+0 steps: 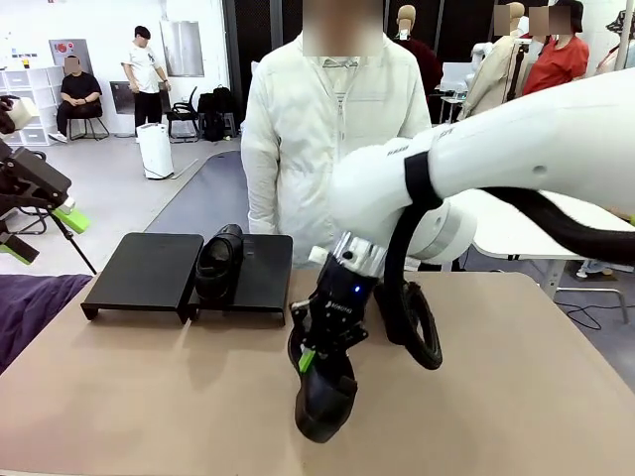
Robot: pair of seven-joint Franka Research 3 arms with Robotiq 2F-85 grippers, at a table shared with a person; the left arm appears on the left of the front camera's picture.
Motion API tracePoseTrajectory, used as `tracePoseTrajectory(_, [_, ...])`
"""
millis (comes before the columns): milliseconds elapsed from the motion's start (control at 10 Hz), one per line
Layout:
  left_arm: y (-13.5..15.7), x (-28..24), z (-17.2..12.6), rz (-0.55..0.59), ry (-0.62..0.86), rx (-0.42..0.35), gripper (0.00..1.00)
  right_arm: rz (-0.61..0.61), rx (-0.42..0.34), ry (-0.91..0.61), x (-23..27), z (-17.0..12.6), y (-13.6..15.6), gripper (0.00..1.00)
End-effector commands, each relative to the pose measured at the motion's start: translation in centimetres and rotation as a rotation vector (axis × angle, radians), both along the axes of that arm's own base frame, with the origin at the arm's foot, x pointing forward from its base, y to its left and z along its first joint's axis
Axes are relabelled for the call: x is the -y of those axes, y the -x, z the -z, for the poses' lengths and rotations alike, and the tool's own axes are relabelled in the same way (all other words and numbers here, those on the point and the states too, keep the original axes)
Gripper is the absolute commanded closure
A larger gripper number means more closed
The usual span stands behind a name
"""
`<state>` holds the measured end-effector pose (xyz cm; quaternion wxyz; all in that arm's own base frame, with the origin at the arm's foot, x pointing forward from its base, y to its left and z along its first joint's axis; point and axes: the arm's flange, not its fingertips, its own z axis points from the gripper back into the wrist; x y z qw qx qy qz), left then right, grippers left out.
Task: Organize the shoes by placing them on the stand.
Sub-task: Pick up one Shoe and place it in the middle of the table.
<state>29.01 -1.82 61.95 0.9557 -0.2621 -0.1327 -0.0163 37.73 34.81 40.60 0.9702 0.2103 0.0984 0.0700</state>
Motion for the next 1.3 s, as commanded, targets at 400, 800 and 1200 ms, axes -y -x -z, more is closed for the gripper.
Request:
tracePoseTrajectory(400, [0.1, -0.1, -0.1, 0.008, 0.015, -0.002, 0.0, -0.051, 0.018, 0.098, -4.0, 4.3, -2.2, 1.0])
tracePoseTrajectory(800, [0.1, -0.1, -0.1, 0.008, 0.015, -0.002, 0.0, -0.127, -0.087, -0.038, -3.4, 3.8, -2.1, 0.0])
tracePoseTrajectory(1200, [0.1, -0.1, -0.1, 0.008, 0.015, -0.002, 0.0, -0.1, -0.017, -0.106, 5.5, -4.7, 1.0, 0.0])
